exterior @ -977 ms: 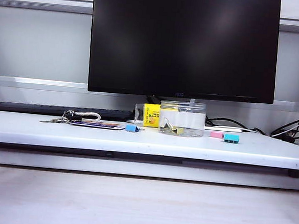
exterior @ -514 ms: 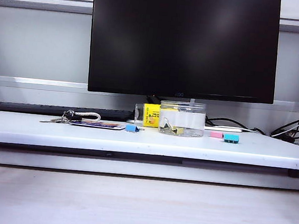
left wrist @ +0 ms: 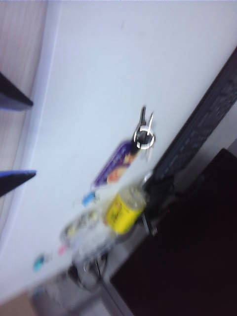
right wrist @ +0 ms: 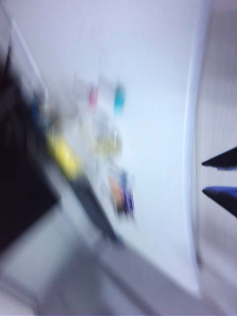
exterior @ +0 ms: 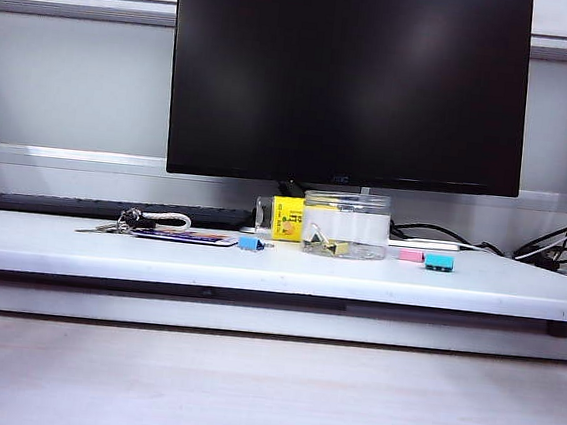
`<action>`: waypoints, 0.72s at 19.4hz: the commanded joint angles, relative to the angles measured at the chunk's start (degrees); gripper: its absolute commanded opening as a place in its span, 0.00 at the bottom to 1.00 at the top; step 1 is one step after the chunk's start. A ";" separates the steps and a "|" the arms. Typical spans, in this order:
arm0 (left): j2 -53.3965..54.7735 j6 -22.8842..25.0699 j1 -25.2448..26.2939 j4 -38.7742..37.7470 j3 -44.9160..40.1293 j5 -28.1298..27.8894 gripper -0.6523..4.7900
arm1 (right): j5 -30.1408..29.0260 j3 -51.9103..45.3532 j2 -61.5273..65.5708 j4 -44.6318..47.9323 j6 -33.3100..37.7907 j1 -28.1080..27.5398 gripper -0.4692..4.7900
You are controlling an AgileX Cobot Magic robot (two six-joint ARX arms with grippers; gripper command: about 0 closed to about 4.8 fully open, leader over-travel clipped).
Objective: Take the clips out of the round transparent plastic box and place them on the table.
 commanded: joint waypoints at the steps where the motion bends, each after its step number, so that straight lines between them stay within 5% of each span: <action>1: -0.17 -1.29 -0.37 6.75 -0.02 10.78 0.43 | 0.24 6.40 0.57 -0.11 0.11 0.04 0.22; 5: -0.17 0.59 -2.84 10.05 0.07 16.59 0.59 | 3.98 18.84 8.66 -9.51 -4.81 0.04 0.22; 8: -0.17 4.94 -6.82 9.73 0.09 18.36 0.59 | 4.13 30.75 22.12 -18.60 -8.66 0.09 0.24; 14: -0.17 7.30 -16.37 5.64 0.07 15.26 0.69 | -4.04 53.24 52.81 -22.45 -15.15 6.84 0.24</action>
